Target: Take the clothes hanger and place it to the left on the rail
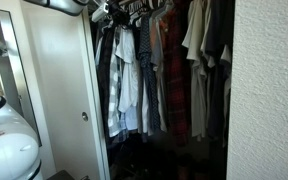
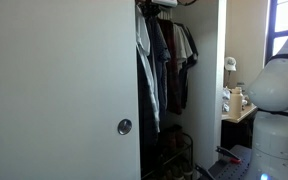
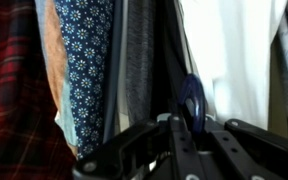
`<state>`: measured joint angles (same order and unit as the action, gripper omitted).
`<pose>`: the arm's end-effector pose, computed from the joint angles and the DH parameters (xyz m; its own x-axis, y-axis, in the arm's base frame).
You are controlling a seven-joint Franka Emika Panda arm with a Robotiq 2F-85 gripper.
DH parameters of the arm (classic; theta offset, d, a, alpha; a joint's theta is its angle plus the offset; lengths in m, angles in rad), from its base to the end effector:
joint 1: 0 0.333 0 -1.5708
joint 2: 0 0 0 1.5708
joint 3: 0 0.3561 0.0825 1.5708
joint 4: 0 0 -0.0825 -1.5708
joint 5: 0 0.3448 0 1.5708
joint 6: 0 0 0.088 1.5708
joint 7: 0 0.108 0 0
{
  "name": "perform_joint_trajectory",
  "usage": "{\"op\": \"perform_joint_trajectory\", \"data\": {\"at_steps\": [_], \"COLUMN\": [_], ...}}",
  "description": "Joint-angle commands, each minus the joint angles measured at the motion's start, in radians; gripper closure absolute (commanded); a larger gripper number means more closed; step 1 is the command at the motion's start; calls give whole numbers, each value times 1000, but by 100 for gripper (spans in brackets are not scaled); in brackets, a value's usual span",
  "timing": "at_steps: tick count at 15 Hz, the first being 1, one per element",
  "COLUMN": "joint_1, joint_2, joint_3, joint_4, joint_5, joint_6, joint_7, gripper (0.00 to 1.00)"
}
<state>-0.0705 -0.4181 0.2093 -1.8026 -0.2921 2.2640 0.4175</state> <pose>0.3904 0.0824 0.8326 0.5864 -0.0823 0.8058 -0.1925 -0.9805 0.0399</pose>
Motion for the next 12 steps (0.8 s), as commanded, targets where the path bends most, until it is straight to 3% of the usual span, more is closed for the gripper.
{"op": "perform_joint_trajectory", "data": {"at_steps": [1, 12], "joint_1": [-6, 17], "joint_2": [73, 255], "joint_3": [-12, -33], "joint_4": [85, 273], "joint_5": [-14, -43], "joint_6": [19, 15], "joint_7": [-25, -23], "gripper": [97, 97]}}
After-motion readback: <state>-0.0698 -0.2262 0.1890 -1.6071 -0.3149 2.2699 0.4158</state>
